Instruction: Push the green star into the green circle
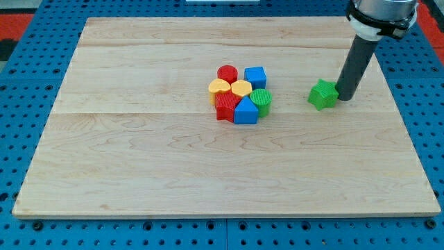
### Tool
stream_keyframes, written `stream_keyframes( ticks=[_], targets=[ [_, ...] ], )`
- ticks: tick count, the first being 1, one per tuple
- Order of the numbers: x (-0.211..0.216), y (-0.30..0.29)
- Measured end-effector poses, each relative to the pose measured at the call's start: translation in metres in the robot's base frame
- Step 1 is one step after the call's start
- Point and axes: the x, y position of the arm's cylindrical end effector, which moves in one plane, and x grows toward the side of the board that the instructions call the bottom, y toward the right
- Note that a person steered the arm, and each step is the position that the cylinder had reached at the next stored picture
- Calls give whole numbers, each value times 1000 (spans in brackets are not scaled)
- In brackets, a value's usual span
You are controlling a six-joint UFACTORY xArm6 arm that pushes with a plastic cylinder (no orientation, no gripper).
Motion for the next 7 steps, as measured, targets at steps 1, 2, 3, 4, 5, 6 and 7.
stream_keyframes(
  ticks=[1, 2, 3, 4, 5, 6, 7],
  targets=[
    [0, -14],
    [-1, -25],
    [-1, -35],
    [-1, -40],
    [-1, -44],
    [-1, -50],
    [-1, -67]
  ],
)
